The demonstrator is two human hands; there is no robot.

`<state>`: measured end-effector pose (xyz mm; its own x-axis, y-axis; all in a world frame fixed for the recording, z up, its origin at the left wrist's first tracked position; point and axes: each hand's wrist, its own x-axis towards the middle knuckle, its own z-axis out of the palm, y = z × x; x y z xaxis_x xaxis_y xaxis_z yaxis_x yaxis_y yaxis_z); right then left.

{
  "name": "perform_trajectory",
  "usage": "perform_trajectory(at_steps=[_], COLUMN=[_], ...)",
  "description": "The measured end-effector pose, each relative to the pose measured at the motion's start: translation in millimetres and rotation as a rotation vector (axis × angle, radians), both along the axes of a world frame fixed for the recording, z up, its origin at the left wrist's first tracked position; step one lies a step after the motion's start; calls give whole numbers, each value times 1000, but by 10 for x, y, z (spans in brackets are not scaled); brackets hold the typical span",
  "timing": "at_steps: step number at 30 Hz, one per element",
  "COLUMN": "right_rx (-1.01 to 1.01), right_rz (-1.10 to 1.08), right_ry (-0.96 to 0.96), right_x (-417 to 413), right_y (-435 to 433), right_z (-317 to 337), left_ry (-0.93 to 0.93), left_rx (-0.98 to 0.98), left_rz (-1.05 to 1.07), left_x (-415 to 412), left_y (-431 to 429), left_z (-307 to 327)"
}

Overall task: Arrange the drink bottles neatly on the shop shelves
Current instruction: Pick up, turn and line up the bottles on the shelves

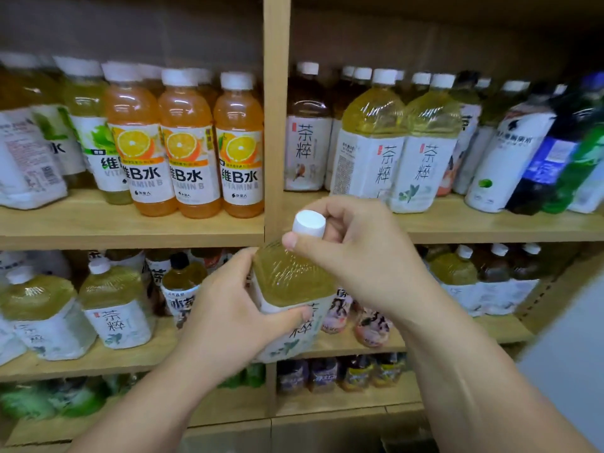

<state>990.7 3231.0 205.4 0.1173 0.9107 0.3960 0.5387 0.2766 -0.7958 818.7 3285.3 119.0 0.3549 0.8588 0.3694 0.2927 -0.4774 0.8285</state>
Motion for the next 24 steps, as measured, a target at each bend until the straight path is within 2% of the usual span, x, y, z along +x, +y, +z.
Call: perform_trajectory(at_steps=[6,9,12,18,24], right_rx=[138,79,7,29,64], right_rz=[-7,-4,93,13,-108], right_ry=[89,97,87,46,-65], right_x=[564,761,846,906,966], right_y=[-184,-125,-5,241,523], right_z=[95,-11,-121,-203,-216], left_ry=[-110,-164,-198,-162,-16], left_rx=[78,126,149,132,304], left_rz=[149,228,284,348,413], left_x=[467,611,730,982,1166], left_y=[-176,-173,-77,174,296], left_z=[431,708,944,1040,1018])
